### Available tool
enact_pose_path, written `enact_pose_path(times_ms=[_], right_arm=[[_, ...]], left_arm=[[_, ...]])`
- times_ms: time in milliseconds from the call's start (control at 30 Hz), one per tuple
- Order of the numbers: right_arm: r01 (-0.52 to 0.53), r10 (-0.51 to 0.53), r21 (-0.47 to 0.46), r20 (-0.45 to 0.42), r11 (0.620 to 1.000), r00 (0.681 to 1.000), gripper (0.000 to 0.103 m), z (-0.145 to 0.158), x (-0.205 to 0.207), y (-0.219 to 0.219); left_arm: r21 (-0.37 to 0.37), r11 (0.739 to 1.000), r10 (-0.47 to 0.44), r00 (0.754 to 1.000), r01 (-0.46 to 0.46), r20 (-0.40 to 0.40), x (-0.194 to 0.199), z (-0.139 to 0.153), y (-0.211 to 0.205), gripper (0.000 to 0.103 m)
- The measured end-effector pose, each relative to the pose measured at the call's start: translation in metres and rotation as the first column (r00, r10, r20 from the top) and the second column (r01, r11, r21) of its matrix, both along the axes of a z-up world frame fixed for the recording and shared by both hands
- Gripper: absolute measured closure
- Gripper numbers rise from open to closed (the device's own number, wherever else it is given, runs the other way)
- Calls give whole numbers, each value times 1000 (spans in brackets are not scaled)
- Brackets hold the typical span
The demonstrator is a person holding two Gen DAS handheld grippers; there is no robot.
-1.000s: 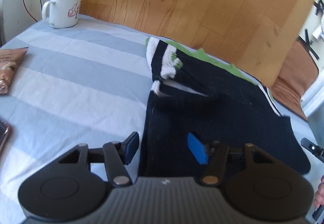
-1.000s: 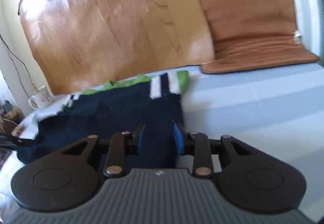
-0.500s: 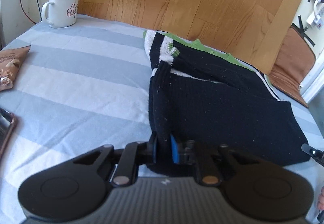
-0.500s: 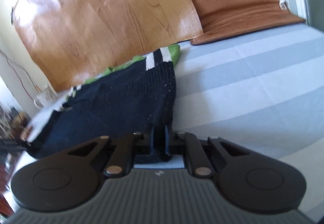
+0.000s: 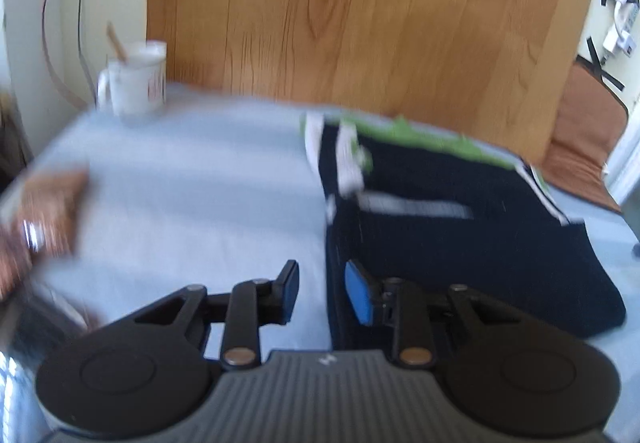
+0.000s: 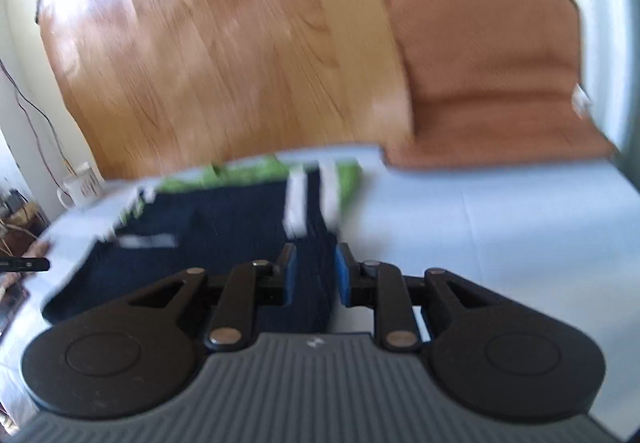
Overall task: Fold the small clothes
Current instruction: 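Fold the hem up toward the green collar with both grippers and release, then grasp the green collar edge with both grippers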
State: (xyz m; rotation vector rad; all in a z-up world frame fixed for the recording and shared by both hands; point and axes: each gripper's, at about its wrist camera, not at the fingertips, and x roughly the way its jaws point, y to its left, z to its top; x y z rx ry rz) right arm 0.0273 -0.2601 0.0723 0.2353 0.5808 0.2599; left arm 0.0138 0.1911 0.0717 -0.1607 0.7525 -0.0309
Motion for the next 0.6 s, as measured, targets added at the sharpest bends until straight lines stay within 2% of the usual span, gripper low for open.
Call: enact_pose_path(times_ms=[133,200,267,300,433,567,600], right_arm=[[-146,146,-24,-6,989,989,77,18,85,31],[-174,173,-29,-54,984,984,77,14,139,50],[-197,194,-15,-122,980,974,72,3,192,65],[-202,198,-8,-152,979,968,67,-4,214,72],[-193,184,-14,-239,981,953,59,-38,284,98],[-211,197,-15,-297,977,934,58,-68,315,115],[-223,206,-21,-304,975,930,60,-74,317,118]], left_arm=[[129,989,-85,994,76,69,69,32,-28,73],[155,979,-142,988,132,54,118,38,-49,71],[171,973,-165,986,156,34,166,35,-68,70],[175,972,-162,986,155,26,190,31,-78,68],[158,974,-162,986,165,-33,267,-2,-108,54],[203,965,-149,984,168,-102,309,-42,-128,57],[204,964,-148,983,169,-112,315,-49,-131,69]])
